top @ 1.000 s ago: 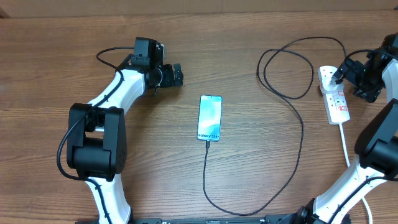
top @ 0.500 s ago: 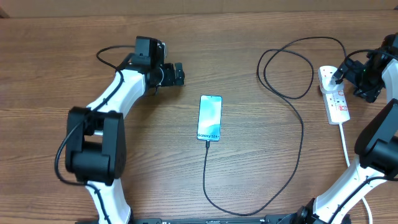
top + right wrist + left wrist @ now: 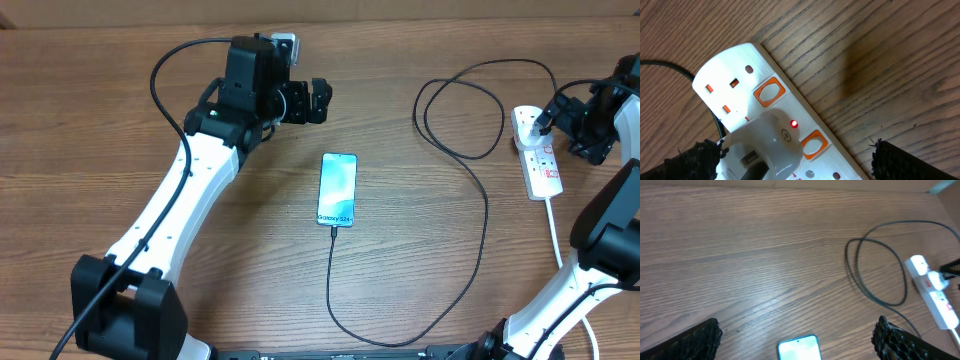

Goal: Plug charger to phone and switch on socket

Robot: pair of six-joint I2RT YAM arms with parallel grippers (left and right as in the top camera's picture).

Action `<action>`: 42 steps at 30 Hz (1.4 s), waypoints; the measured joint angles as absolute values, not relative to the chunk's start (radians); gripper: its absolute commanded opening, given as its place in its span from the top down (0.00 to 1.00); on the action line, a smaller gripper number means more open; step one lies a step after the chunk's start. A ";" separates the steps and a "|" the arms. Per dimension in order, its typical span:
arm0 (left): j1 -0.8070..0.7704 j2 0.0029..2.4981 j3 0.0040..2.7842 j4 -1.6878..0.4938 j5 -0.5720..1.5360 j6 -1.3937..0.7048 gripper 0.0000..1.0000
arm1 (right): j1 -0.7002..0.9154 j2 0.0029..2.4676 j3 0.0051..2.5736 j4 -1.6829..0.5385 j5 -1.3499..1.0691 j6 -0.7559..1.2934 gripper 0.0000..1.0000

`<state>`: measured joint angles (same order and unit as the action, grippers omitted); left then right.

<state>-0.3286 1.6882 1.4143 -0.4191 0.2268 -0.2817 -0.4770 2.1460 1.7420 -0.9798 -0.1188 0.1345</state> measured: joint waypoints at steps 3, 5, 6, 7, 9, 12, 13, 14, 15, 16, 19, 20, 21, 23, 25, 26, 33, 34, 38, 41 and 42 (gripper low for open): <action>-0.344 1.663 1.414 -0.420 0.227 -0.282 0.00 | -0.477 2.146 1.742 -0.979 -0.119 0.134 0.00; -0.350 1.642 1.414 -0.414 0.222 -0.282 0.00 | -0.477 2.146 1.742 -0.979 -0.119 0.134 0.00; -0.352 1.629 1.414 -0.397 0.211 -0.282 0.00 | -0.477 2.146 1.742 -0.979 -0.119 0.134 0.00; -0.353 1.617 1.414 -0.377 0.199 -0.282 0.00 | -0.477 2.146 1.742 -0.979 -0.119 0.134 0.00; -0.353 1.591 1.414 -0.371 0.179 -0.282 0.00 | -0.477 2.146 1.742 -0.979 -0.119 0.135 0.00; -0.353 1.554 1.414 -0.371 0.157 -0.282 0.00 | -0.477 2.146 1.742 -0.979 -0.119 0.135 0.00; -0.353 1.546 1.414 -0.371 0.152 -0.282 0.00 | -0.477 2.146 1.742 -0.979 -0.119 0.135 0.00; -0.353 1.540 1.414 -0.369 0.149 -0.282 0.00 | -0.477 2.146 1.742 -0.979 -0.119 0.134 0.00; -0.353 1.537 1.411 -0.368 0.146 -0.282 0.01 | -0.477 2.146 1.742 -0.979 -0.119 0.135 0.00; -0.353 1.533 1.403 -0.363 0.143 -0.282 0.01 | -0.477 2.146 1.742 -0.979 -0.119 0.134 0.00; -0.353 1.530 1.345 -0.339 0.098 -0.282 0.00 | -0.477 2.146 1.742 -0.979 -0.119 0.135 0.00; -0.353 1.530 1.323 -0.341 0.088 -0.282 0.00 | -0.477 2.146 1.742 -0.979 -0.119 0.135 0.00; -0.353 1.530 1.286 -0.345 0.074 -0.281 0.00 | -0.477 2.146 1.742 -0.979 -0.119 0.135 0.00; -0.353 1.530 1.209 -0.352 0.056 -0.282 0.05 | -0.477 2.146 1.742 -0.979 -0.119 0.135 0.00; -0.353 1.530 1.133 -0.358 0.035 -0.282 0.00 | -0.477 2.146 1.742 -0.979 -0.119 0.135 0.00; -0.352 1.530 1.100 -0.361 0.026 -0.284 0.00 | -0.477 2.146 1.742 -0.979 -0.119 0.136 0.00; -0.329 1.530 0.905 -0.232 0.006 -0.286 0.00 | -0.477 2.146 1.742 -0.979 -0.119 0.135 0.00; -0.325 1.530 0.874 -0.184 0.006 -0.286 0.00 | -0.477 2.146 1.742 -0.979 -0.119 0.135 0.00; -0.318 1.507 0.731 0.036 0.006 -0.286 0.01 | -0.477 2.146 1.742 -0.979 -0.119 0.136 0.00; -0.311 1.468 0.624 0.174 0.007 -0.286 0.00 | -0.477 2.146 1.742 -0.979 -0.119 0.135 0.00; -0.305 1.451 0.581 0.216 0.010 -0.286 0.00 | -0.477 2.146 1.742 -0.979 -0.119 0.136 0.00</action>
<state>-0.3054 1.4509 0.5812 0.2165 0.0097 -0.2855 -0.4770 2.1460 1.7420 -0.9787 -0.1188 0.1356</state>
